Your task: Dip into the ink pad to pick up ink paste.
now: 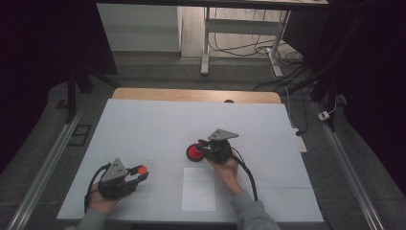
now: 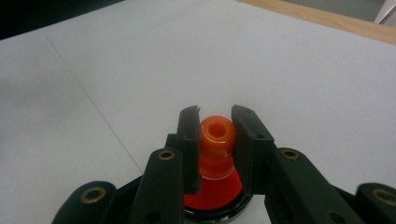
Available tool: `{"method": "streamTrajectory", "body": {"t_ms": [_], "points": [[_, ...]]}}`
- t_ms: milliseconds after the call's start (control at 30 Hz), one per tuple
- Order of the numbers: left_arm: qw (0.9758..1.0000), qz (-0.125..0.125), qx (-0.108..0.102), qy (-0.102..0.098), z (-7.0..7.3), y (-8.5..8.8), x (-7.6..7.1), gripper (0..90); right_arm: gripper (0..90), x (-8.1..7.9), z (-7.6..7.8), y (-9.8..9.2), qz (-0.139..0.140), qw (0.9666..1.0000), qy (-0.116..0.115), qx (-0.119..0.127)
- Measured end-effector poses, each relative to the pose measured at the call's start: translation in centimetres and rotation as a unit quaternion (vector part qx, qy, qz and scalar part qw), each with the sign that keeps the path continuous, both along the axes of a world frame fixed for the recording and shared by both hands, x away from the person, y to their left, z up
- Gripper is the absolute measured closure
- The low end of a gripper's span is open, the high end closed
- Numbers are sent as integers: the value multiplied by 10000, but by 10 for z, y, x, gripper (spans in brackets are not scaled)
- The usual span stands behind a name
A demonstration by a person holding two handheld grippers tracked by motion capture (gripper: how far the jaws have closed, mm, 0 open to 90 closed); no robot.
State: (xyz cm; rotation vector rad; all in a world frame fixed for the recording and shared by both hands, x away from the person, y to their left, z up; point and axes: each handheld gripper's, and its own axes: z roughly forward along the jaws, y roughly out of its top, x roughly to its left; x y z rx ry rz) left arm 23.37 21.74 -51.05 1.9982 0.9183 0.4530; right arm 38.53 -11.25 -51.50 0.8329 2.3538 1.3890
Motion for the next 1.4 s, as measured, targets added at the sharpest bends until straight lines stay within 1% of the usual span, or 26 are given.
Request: {"method": "streamTrajectory", "body": {"t_ms": [133, 233, 300, 333, 500, 600, 733, 833, 867, 900, 1033, 1133, 1400], "points": [[10000, -6, 3, 9, 0, 0, 0, 654, 726, 0, -4, 5, 34, 10000, -15, -64], [10000, 1, 3, 12, 0, 0, 0, 654, 726, 2, -6, 5, -11, 9999, -19, -129], [10000, 7, 1, 10, -1, 1, 0, 654, 726, 3, -7, 5, -6, 9999, -5, -122], [10000, 4, 3, 11, -1, 1, 0, 654, 726, 3, -8, 4, -30, 9999, 2, -169], [10000, -1, -1, 11, 0, 0, 0, 654, 726, 4, -10, 5, -7, 9997, 20, -229], [10000, 4, -4, 15, -1, 1, 1, 654, 726, 3, -12, 7, -12, 9994, -25, -338], [10000, -12, 6, 24, -1, 0, 1, 654, 727, 3, -12, 8, -11, 9994, -4, -342], [10000, -18, 8, 15, -1, 0, 0, 654, 728, 2, -12, 9, -6, 9993, -52, -380], [10000, -17, 7, 11, 0, -1, 0, 654, 728, 0, -11, 10, -3, 9987, -96, -505], [10000, -17, 7, 11, 0, -1, 0, 654, 729, 0, -11, 11, -19, 9986, -96, -515], [10000, -21, 8, 16, 0, -1, -1, 654, 729, -1, -12, 11, -43, 9986, -112, -510], [10000, -17, 6, 15, 0, -1, 0, 654, 729, -1, -13, 10, -67, 9989, -113, -449], [10000, -18, 23, 20, -1, -2, 0, 654, 729, 0, -14, 9, -38, 9992, -91, -387]]}}
